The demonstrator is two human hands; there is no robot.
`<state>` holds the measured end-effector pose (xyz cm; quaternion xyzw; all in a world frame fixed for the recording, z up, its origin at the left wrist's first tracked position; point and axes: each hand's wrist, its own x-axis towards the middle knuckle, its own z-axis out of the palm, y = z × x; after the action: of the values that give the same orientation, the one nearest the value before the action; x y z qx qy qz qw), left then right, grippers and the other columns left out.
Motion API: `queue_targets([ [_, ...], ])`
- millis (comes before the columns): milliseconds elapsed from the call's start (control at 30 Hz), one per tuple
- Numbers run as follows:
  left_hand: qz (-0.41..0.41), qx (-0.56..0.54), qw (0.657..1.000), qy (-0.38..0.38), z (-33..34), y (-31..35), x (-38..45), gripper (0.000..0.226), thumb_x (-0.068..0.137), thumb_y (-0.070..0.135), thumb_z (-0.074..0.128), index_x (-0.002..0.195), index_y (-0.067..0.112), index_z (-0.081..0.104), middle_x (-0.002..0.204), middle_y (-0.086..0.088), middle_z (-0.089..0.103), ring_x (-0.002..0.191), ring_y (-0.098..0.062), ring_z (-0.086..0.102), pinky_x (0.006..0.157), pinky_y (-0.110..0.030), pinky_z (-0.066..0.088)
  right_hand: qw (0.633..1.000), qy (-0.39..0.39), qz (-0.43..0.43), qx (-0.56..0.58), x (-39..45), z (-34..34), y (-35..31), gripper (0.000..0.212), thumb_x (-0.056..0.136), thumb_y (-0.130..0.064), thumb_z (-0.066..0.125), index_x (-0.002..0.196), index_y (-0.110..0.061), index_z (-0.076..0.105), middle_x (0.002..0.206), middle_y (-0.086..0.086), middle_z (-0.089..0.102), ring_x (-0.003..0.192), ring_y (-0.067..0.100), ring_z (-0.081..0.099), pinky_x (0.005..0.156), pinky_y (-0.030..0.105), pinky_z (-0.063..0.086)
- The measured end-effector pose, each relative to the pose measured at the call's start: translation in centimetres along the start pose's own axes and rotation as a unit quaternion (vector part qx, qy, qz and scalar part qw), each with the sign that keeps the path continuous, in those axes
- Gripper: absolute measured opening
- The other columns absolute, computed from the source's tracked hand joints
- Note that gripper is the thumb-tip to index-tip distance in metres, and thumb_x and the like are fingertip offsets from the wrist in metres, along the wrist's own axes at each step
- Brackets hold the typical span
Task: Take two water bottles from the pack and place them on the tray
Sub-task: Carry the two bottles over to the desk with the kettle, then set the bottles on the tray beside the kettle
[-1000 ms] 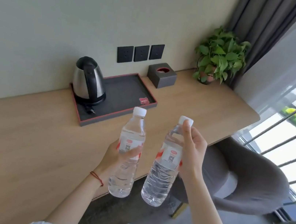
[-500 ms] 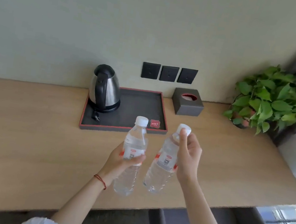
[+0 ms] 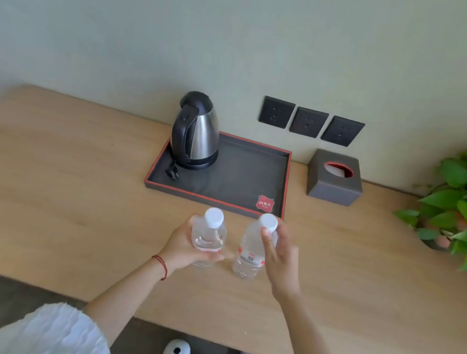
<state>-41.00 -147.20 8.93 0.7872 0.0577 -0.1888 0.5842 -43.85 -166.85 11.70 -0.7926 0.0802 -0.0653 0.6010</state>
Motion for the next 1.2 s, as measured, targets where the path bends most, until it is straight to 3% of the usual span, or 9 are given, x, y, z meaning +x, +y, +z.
queue_targets([
  [67, 0.008, 0.008, 1.000, -0.006, 0.0, -0.2, 0.8, 0.072, 0.048, 0.012, 0.093, 0.107, 0.019, 0.053, 0.100, 0.004, 0.065, 0.093, -0.016, 0.061, 0.085, -0.031, 0.051, 1.000, -0.011, -0.007, -0.005, 0.2, -0.2, 0.6, 0.011, 0.093, -0.029, 0.052, 0.100, -0.031, 0.061, 0.090, -0.014, 0.066, 0.083, -0.003, 0.060, 0.076, 0.015, 0.046],
  [133, 0.013, 0.009, 1.000, -0.013, 0.0, -0.2, 1.5, 0.076, 0.047, 0.010, 0.093, 0.111, 0.017, 0.052, 0.101, 0.004, 0.065, 0.093, -0.014, 0.060, 0.087, -0.034, 0.051, 0.999, -0.021, -0.018, -0.019, 0.4, -0.5, 0.7, 0.023, 0.090, -0.033, 0.049, 0.105, -0.019, 0.061, 0.092, -0.008, 0.065, 0.085, 0.002, 0.059, 0.078, 0.020, 0.046],
  [333, 0.027, 0.016, 0.999, -0.044, -0.1, -0.2, 2.0, 0.079, 0.050, 0.005, 0.091, 0.117, 0.013, 0.050, 0.104, 0.001, 0.064, 0.094, -0.013, 0.060, 0.085, -0.032, 0.052, 0.992, -0.049, -0.070, -0.095, 0.5, -1.0, 0.2, 0.027, 0.091, -0.031, 0.048, 0.104, -0.011, 0.060, 0.094, 0.000, 0.065, 0.086, 0.008, 0.058, 0.075, 0.021, 0.044],
  [467, 0.019, 0.003, 0.997, -0.075, -0.4, 0.2, 2.0, 0.076, 0.055, 0.003, 0.089, 0.118, 0.008, 0.047, 0.105, -0.005, 0.061, 0.097, -0.018, 0.058, 0.090, -0.040, 0.050, 0.980, -0.045, -0.117, -0.153, 0.8, -1.1, -0.8, 0.025, 0.079, -0.030, 0.072, 0.094, -0.012, 0.063, 0.093, -0.006, 0.062, 0.090, 0.008, 0.057, 0.079, 0.015, 0.043],
  [633, 0.093, 0.001, 0.992, -0.090, -1.8, 2.9, 1.7, 0.085, 0.058, 0.015, 0.089, 0.130, 0.026, 0.046, 0.125, 0.012, 0.059, 0.117, -0.004, 0.054, 0.101, -0.021, 0.040, 0.923, -0.001, -0.167, -0.347, 1.8, -0.6, -3.0, 0.036, 0.071, -0.039, 0.076, 0.083, -0.009, 0.061, 0.088, 0.003, 0.056, 0.083, 0.022, 0.054, 0.061, 0.028, 0.045],
  [767, 0.170, 0.046, 0.976, -0.126, -2.5, 6.3, 1.8, 0.046, 0.061, 0.032, 0.085, 0.102, 0.029, 0.065, 0.104, 0.007, 0.071, 0.103, -0.003, 0.063, 0.090, -0.011, 0.046, 0.881, -0.002, -0.087, -0.464, 1.7, -0.3, -3.6, 0.043, 0.080, -0.056, 0.057, 0.084, -0.013, 0.051, 0.081, 0.003, 0.064, 0.073, 0.027, 0.061, 0.054, 0.028, 0.037],
  [867, 0.212, 0.116, 0.962, -0.129, -2.1, 7.5, 2.6, 0.013, 0.070, 0.025, 0.079, 0.073, 0.021, 0.067, 0.086, 0.000, 0.072, 0.085, -0.009, 0.067, 0.081, -0.021, 0.052, 0.851, -0.012, -0.025, -0.525, 1.2, -0.5, -3.6, 0.045, 0.081, -0.060, 0.050, 0.092, -0.016, 0.046, 0.071, 0.005, 0.066, 0.069, 0.032, 0.063, 0.054, 0.030, 0.038],
  [1000, 0.243, 0.197, 0.944, -0.101, -1.6, 6.9, 3.1, 0.023, 0.073, 0.020, 0.074, 0.058, 0.018, 0.056, 0.072, -0.001, 0.068, 0.071, -0.016, 0.064, 0.074, -0.041, 0.052, 0.881, -0.025, -0.015, -0.473, 2.0, -0.5, -4.1, 0.037, 0.083, -0.043, 0.057, 0.103, -0.014, 0.048, 0.068, 0.004, 0.055, 0.066, 0.032, 0.051, 0.057, 0.032, 0.036],
  [1200, 0.248, 0.192, 0.948, -0.057, -1.2, 6.2, 3.4, 0.034, 0.071, 0.021, 0.072, 0.053, 0.032, 0.045, 0.067, 0.003, 0.062, 0.068, -0.020, 0.061, 0.071, -0.046, 0.051, 0.928, -0.021, -0.014, -0.371, 7.0, -1.1, -6.2, 0.030, 0.078, -0.032, 0.066, 0.093, -0.010, 0.053, 0.085, 0.017, 0.067, 0.082, 0.041, 0.057, 0.067, 0.042, 0.049],
])
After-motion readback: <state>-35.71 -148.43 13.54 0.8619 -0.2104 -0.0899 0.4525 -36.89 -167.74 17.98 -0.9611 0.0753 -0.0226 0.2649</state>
